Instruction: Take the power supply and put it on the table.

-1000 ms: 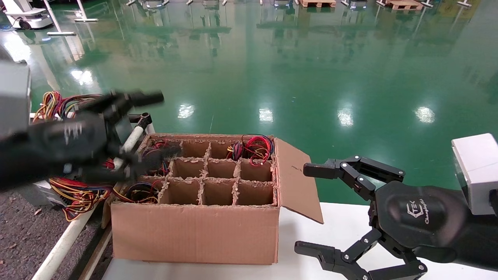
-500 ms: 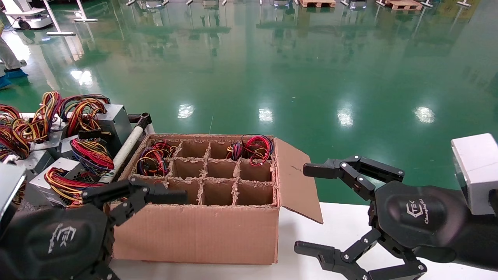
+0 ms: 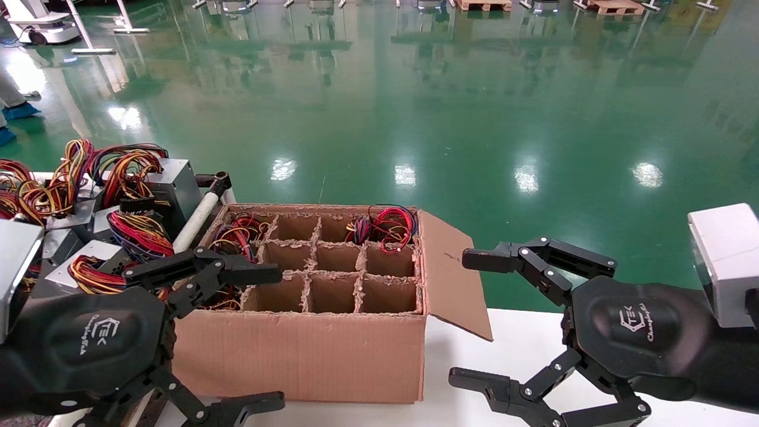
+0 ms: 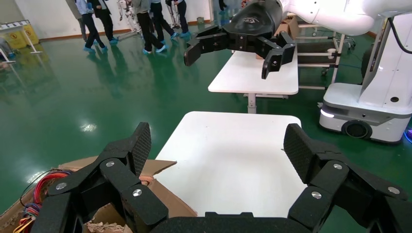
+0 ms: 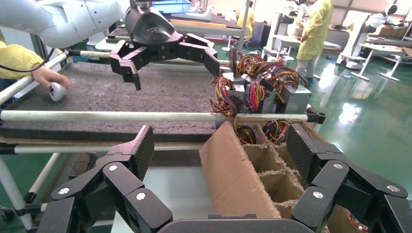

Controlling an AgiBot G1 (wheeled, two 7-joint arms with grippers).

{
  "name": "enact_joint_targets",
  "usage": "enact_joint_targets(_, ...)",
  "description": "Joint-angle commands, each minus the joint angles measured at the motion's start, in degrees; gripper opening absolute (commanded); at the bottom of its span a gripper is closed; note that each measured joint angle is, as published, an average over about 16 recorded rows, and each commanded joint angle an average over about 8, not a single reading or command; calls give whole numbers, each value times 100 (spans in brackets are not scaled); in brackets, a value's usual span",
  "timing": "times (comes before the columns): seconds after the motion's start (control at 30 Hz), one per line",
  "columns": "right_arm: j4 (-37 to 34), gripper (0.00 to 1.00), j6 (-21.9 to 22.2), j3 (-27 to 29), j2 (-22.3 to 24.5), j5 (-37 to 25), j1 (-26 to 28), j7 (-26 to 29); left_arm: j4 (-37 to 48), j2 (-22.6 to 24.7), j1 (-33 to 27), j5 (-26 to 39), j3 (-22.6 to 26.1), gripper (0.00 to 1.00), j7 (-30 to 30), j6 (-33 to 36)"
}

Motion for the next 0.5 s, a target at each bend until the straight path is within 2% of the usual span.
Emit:
enact_joint_targets(0.03, 0, 100, 0, 0, 0, 0, 0, 0, 16, 7, -12, 7, 0, 100, 6, -10)
enact_joint_targets(0.5, 0, 100, 0, 0, 0, 0, 0, 0, 65, 24, -44, 27, 4, 100, 18, -42)
